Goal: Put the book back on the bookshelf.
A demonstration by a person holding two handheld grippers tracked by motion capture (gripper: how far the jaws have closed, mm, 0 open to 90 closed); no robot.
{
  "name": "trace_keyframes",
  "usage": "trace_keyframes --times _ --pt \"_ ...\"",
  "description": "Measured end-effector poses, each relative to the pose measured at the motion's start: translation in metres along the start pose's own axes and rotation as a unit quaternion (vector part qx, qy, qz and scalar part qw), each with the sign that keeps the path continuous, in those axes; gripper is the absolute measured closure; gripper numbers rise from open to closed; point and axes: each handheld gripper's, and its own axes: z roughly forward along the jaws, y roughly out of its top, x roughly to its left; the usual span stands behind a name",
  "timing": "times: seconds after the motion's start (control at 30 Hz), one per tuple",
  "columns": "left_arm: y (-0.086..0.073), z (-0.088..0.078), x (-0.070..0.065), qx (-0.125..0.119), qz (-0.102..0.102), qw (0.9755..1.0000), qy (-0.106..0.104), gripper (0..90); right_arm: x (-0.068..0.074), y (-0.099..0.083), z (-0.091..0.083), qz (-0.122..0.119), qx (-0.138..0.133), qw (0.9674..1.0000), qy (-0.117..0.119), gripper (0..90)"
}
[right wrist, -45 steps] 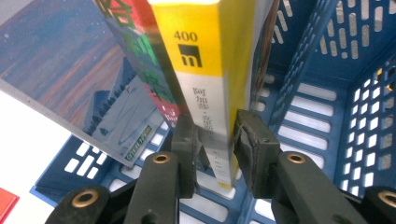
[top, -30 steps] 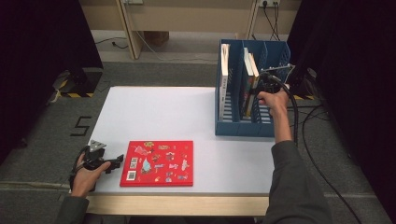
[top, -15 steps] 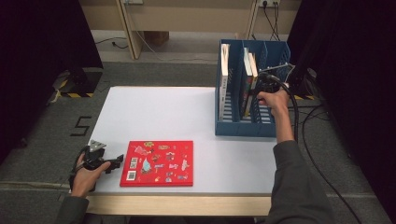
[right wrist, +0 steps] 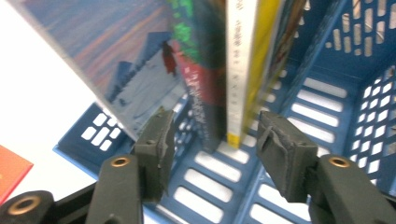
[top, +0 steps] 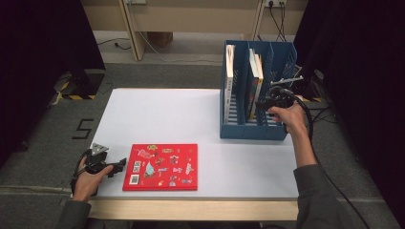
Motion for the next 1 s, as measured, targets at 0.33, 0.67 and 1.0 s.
trace_keyframes --times 0.33,0.67,1.0 --pt "0.0 0.0 0.0 0.0 0.0 1.0 0.0 11.1 0.014 -0.033 0.0 0.004 -0.011 0.9996 0.026 40.7" --pt "0.0 0.0 0.0 0.0 0.001 1.0 0.0 11.1 0.029 -0.063 -0.009 -0.012 -0.016 0.9991 0.039 37.8" --pt "0.0 0.0 0.0 0.0 0.001 1.0 -0.001 11.1 0.042 -0.092 -0.01 -0.002 -0.026 0.998 0.058 36.1"
